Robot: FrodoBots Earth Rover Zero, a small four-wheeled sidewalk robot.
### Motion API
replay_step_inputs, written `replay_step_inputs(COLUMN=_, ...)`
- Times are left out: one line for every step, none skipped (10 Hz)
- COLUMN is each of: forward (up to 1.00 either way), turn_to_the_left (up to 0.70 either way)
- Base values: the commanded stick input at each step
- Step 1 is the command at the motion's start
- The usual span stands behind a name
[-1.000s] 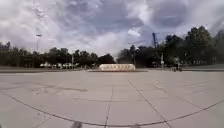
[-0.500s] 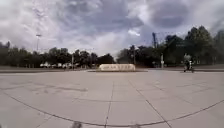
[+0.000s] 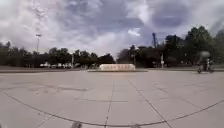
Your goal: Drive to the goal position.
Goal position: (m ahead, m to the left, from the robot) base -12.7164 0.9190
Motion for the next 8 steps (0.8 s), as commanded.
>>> replay_step_inputs(forward=0.06, turn_to_the_left=0.00)
replay_step_inputs(forward=0.06, turn_to_the_left=0.00)
replay_step_inputs(forward=0.06, turn_to_the_left=0.00)
replay_step_inputs(forward=0.06, turn_to_the_left=0.00)
replay_step_inputs(forward=0.06, turn_to_the_left=0.00)
replay_step_inputs(forward=0.06, turn_to_the_left=0.00)
replay_step_inputs(forward=0.06, turn_to_the_left=0.00)
replay_step_inputs(forward=0.06, turn_to_the_left=0.00)
